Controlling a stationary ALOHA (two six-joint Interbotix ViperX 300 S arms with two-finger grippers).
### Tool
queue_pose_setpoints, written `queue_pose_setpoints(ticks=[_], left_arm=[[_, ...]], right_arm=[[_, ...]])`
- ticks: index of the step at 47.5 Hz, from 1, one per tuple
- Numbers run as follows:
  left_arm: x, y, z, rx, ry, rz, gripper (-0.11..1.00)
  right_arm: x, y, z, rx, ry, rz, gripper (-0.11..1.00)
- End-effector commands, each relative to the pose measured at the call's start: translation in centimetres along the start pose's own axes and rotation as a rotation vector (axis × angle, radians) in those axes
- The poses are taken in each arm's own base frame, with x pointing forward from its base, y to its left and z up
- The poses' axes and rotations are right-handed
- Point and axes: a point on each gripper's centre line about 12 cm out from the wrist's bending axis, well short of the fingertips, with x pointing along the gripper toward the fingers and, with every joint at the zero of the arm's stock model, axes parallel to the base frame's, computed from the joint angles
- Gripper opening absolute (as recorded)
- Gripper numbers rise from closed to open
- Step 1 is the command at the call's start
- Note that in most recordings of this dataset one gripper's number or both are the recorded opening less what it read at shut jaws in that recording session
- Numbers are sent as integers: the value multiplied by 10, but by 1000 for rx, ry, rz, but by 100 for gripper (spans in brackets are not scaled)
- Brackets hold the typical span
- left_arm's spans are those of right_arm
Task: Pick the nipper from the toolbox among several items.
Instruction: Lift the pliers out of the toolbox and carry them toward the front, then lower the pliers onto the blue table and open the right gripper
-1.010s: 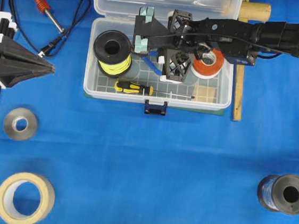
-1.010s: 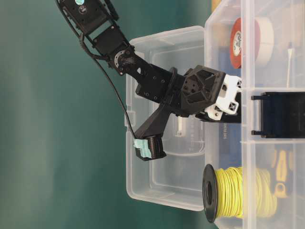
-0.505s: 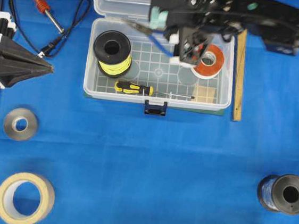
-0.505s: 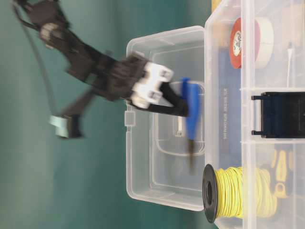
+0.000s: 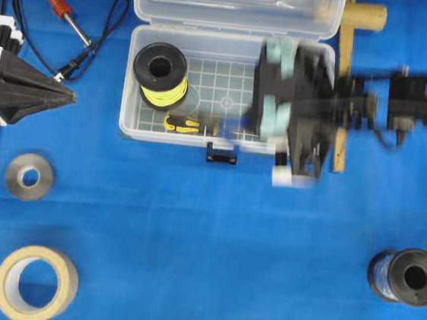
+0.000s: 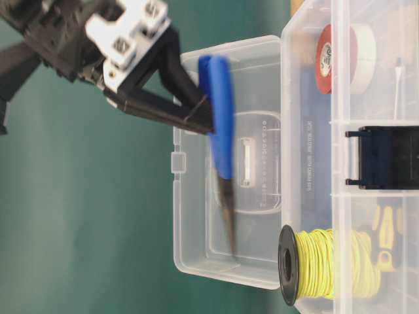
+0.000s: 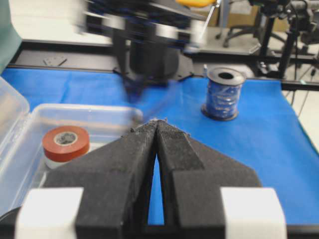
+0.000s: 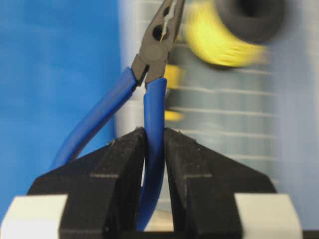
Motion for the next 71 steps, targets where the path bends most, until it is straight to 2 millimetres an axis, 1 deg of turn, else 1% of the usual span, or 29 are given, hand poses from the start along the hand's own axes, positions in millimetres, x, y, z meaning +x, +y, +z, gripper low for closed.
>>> queue_pose_setpoints(ticks=[1, 6, 10, 18, 21, 30, 39, 40, 42, 46, 49, 51, 52, 53, 57, 61, 62, 67, 71], left_arm=[[1, 0, 5, -2, -15, 3, 0], [0, 1, 6, 0, -22, 7, 0], [0, 2, 6, -1, -22, 9, 0], [0, 2, 6, -3, -22, 9, 0], [0, 2, 6, -3, -22, 9, 0], [0, 2, 6, -3, -22, 9, 0], [0, 2, 6, -3, -20, 9, 0], [0, 2, 6, -3, -20, 9, 0], [0, 2, 6, -3, -20, 9, 0], [0, 2, 6, -3, -20, 9, 0], [0, 2, 6, -1, -22, 8, 0], [0, 2, 6, -3, -22, 9, 0], [0, 2, 6, -1, -22, 8, 0], [0, 2, 6, -3, -22, 9, 0], [0, 2, 6, -3, -22, 9, 0], [0, 2, 6, -3, -22, 9, 0], [0, 2, 6, -3, -22, 9, 0], [0, 2, 6, -3, -22, 9, 0], [0, 2, 6, -3, -22, 9, 0]], right_arm=[[2, 29, 1, -6, -45, 61, 13], [25, 52, -15, 14, -13, 101, 13], [47, 60, -29, 40, 29, 109, 13], [88, 67, -57, 88, 113, 101, 13], [99, 69, -65, 94, 134, 100, 13], [120, 69, -82, 113, 178, 88, 13], [122, 65, -84, 133, 206, 72, 15], [121, 65, -85, 132, 212, 70, 17], [119, 64, -85, 130, 224, 64, 28], [105, 60, -77, 128, 223, 56, 54], [90, 58, -67, 118, 198, 54, 72], [73, 56, -56, 107, 161, 58, 81], [66, 56, -53, 101, 147, 58, 83], [59, 55, -49, 97, 129, 60, 84], [26, 51, -34, 67, 46, 63, 78], [-6, 44, -26, 41, -33, 59, 80], [-16, 41, -25, 33, -58, 55, 80], [-51, 29, -31, 23, -134, 46, 80], [-75, 19, -45, 34, -198, 45, 80]])
